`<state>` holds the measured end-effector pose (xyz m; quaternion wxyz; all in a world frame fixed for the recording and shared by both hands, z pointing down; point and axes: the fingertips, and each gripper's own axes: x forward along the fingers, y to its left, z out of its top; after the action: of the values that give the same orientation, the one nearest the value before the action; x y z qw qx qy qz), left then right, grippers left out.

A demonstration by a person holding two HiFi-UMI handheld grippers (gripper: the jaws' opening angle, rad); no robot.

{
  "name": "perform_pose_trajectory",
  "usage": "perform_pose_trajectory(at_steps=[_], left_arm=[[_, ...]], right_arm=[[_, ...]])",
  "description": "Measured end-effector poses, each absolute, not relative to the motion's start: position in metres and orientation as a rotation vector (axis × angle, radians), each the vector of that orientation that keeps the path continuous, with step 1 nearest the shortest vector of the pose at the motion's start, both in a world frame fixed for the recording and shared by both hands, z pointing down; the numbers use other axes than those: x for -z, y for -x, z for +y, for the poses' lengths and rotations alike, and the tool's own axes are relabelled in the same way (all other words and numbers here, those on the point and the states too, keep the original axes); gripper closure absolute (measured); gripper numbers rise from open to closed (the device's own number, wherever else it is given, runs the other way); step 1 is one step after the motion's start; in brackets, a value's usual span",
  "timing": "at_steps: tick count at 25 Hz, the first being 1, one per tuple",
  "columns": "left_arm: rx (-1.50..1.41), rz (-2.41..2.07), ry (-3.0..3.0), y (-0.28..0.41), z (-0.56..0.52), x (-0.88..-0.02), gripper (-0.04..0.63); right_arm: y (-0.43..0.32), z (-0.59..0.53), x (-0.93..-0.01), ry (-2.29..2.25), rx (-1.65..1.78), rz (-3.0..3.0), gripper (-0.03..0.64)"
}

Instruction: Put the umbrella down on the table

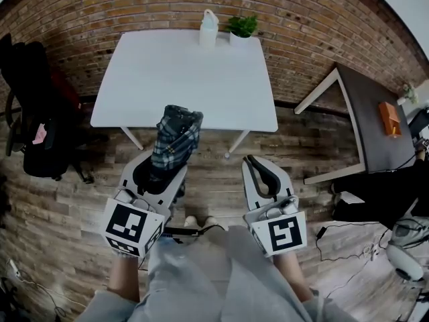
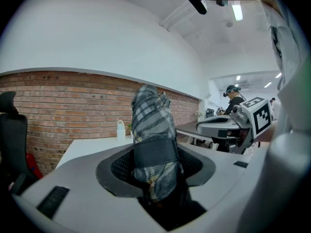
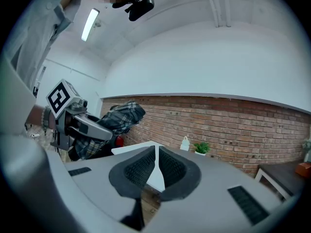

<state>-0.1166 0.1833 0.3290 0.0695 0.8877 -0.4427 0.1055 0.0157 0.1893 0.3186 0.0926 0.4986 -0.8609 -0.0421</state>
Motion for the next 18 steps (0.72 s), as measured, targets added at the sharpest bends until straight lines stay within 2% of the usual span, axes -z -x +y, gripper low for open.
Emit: perform_pose_trajectory(at_steps=[18], left_arm=[[-0.243, -1.293, -2.703, 0.143, 0.163, -0.306, 0.359]], right_arm=[[-0.001, 0.186, -0.309, -1.580, 0.088, -2.480, 0.565]])
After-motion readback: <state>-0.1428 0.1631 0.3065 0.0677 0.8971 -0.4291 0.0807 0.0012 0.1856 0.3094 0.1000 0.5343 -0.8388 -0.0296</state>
